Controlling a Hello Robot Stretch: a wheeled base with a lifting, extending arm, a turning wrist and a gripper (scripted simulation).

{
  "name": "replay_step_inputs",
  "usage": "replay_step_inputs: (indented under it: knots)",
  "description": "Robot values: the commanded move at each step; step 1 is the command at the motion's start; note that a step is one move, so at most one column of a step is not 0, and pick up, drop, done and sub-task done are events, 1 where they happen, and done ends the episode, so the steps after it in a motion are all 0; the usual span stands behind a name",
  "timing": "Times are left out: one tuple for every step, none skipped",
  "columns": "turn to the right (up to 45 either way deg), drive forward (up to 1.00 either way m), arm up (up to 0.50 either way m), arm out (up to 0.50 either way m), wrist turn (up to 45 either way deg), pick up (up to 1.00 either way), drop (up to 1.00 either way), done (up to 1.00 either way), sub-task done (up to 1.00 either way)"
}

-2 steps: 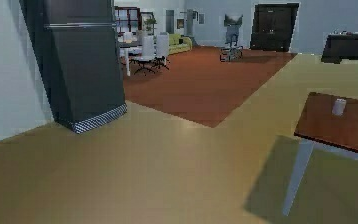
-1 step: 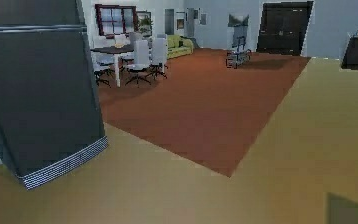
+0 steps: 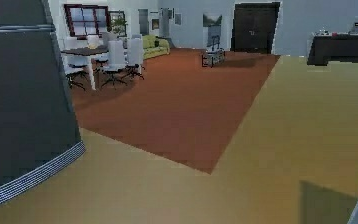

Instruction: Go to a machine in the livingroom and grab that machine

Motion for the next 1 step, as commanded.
replay_step_inputs:
  knots:
    - [0.0, 0.30, 0.00, 0.00, 0.0, 0.00, 0.00, 0.00, 0.00]
